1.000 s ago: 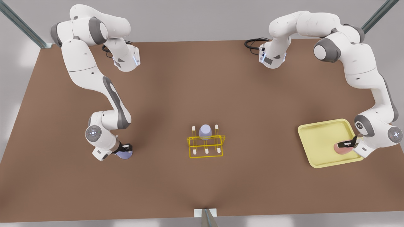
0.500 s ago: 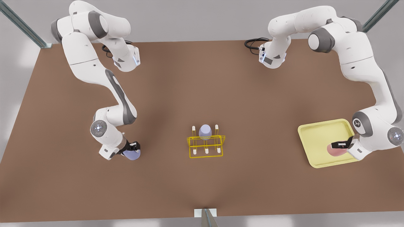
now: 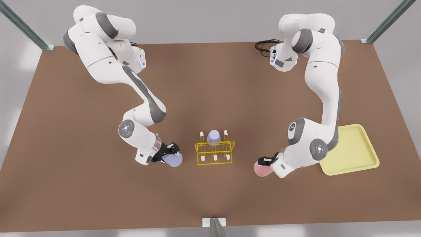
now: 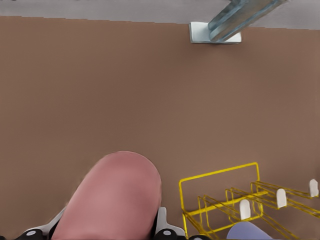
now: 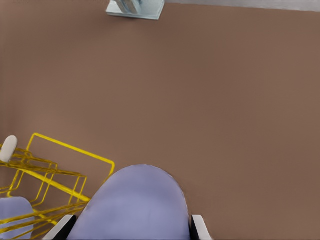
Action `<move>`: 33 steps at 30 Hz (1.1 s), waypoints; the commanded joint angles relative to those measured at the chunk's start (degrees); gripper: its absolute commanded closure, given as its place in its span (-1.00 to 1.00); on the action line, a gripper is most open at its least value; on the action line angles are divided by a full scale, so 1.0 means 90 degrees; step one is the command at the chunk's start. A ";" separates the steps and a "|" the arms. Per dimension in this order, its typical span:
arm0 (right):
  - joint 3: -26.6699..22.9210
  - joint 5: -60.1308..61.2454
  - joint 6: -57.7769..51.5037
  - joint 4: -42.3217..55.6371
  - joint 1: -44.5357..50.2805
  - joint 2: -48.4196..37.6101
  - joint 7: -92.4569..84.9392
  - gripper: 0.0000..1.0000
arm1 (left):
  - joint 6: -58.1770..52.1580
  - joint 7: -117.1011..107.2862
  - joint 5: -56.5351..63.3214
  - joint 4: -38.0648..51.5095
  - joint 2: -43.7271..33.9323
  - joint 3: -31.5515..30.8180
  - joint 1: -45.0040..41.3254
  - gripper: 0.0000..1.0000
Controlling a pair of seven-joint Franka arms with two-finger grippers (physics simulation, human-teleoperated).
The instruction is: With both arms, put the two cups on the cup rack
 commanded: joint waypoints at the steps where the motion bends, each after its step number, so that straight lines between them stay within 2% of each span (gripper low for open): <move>1: 0.0123 0.0075 -0.0066 0.0279 0.0008 0.0185 0.0012 -0.68 | -0.0053 -0.4113 -0.0083 0.0180 0.0054 0.0004 -0.0297 -0.57; 10: 0.0572 0.0622 -0.0241 0.1392 0.0037 0.0790 0.0012 -0.68 | 0.0045 -0.4543 -0.0659 0.0190 0.0181 -0.0006 -0.0805 -0.57; 17: 0.0895 0.0641 -0.0202 0.1461 0.0037 0.1044 0.0002 -0.68 | 0.0064 -0.4553 -0.0679 0.0161 0.0347 -0.0005 -0.1098 -0.57; 18: 0.0905 0.0641 -0.0202 0.1470 0.0037 0.1073 -0.0008 -0.68 | 0.0162 -0.4553 -0.0669 0.0161 0.0405 0.0004 -0.1156 -0.71; 19: 0.0934 0.0641 -0.0202 0.1480 0.0037 0.1142 -0.0096 -0.68 | 0.0172 -0.4543 -0.0659 0.0161 0.0435 0.0014 -0.1166 -1.00; 25: 0.1090 0.0641 -0.0241 0.1646 0.0076 0.1376 -0.0135 -0.68 | 0.0152 -0.4524 -0.0445 0.0131 0.0425 0.0034 -0.1156 -1.00; 26: 0.1090 0.0641 -0.0241 0.1666 0.0086 0.1396 -0.0135 -0.93 | 0.0084 -0.4495 -0.0347 0.0122 0.0425 0.0034 -0.1156 -1.00; 27: 0.1090 0.0641 -0.0241 0.1666 0.0086 0.1396 -0.0135 -1.00 | -0.0023 -0.4231 -0.0347 0.0092 0.0415 0.0034 -0.1156 -1.00; 33: 0.1100 0.0641 -0.0241 0.1822 0.0096 0.1454 -0.0125 -1.00 | -0.0736 -0.3274 -0.0152 0.0092 0.0405 0.0024 -0.1166 -1.00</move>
